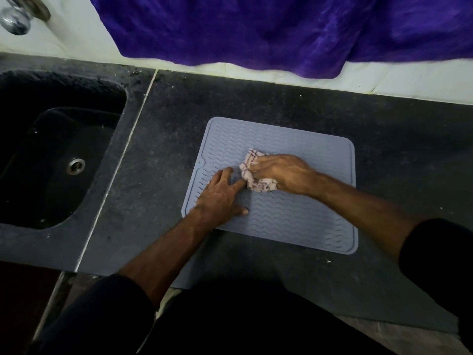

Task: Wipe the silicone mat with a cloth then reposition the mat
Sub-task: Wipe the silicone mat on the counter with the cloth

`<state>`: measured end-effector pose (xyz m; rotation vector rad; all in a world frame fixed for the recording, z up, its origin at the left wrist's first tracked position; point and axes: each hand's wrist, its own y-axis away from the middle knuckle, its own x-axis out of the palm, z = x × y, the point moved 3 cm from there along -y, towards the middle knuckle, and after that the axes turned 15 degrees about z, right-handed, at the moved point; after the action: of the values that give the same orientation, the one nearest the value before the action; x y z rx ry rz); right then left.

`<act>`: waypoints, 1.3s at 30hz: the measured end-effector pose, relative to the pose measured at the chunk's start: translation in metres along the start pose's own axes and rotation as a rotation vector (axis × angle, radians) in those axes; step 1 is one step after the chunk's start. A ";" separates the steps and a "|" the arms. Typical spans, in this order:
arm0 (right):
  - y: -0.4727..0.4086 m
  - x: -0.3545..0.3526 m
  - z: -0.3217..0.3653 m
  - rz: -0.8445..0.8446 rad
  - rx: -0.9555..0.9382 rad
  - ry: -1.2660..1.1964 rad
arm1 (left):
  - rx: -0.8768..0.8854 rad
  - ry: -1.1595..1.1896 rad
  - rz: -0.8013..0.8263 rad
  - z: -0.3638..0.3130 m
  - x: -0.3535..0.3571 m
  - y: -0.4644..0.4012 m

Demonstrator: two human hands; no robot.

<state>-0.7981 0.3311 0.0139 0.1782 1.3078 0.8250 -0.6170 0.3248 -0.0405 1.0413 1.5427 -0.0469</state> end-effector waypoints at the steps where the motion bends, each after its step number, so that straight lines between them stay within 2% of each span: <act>1: 0.008 0.004 -0.005 0.011 0.006 -0.008 | -0.004 0.005 0.009 0.001 0.000 0.000; 4: 0.028 0.012 -0.020 0.006 0.018 0.076 | -0.011 0.022 0.026 0.003 0.001 0.000; 7: 0.033 0.011 -0.027 0.066 0.116 0.121 | -0.017 0.039 0.037 0.003 0.003 0.003; 10: 0.029 0.002 -0.028 0.098 0.169 0.144 | -0.090 0.084 0.008 0.011 0.002 0.010; 13: 0.022 -0.010 -0.025 -0.021 0.111 0.116 | -0.173 0.095 -0.017 0.022 0.002 0.018; 17: -0.001 -0.017 -0.002 -0.188 -0.048 0.057 | -0.175 0.073 0.027 0.022 0.001 0.018; 20: -0.022 -0.006 0.018 -0.093 -0.093 0.109 | -0.181 0.087 0.026 0.021 -0.002 0.016; 24: -0.020 0.011 0.008 -0.034 0.001 0.111 | -0.191 0.076 0.032 0.023 -0.002 0.016; 28: -0.003 0.008 -0.011 0.056 0.103 0.241 | -0.191 0.060 0.046 0.024 -0.001 0.015; 31: 0.001 -0.009 -0.013 0.029 0.115 0.261 | -0.193 0.051 0.035 0.024 -0.001 0.015; 33: -0.001 -0.021 -0.010 -0.002 0.110 0.180 | -0.190 0.045 0.031 0.023 -0.002 0.015; 36: -0.015 -0.030 0.009 -0.074 0.038 0.110 | -0.174 0.046 0.001 0.022 -0.003 0.015; 39: -0.033 -0.025 0.031 -0.059 -0.049 0.105 | -0.174 0.044 -0.017 0.020 -0.005 0.016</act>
<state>-0.7566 0.3022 0.0241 0.0575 1.3836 0.8244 -0.5921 0.3198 -0.0344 0.8963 1.5662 0.0976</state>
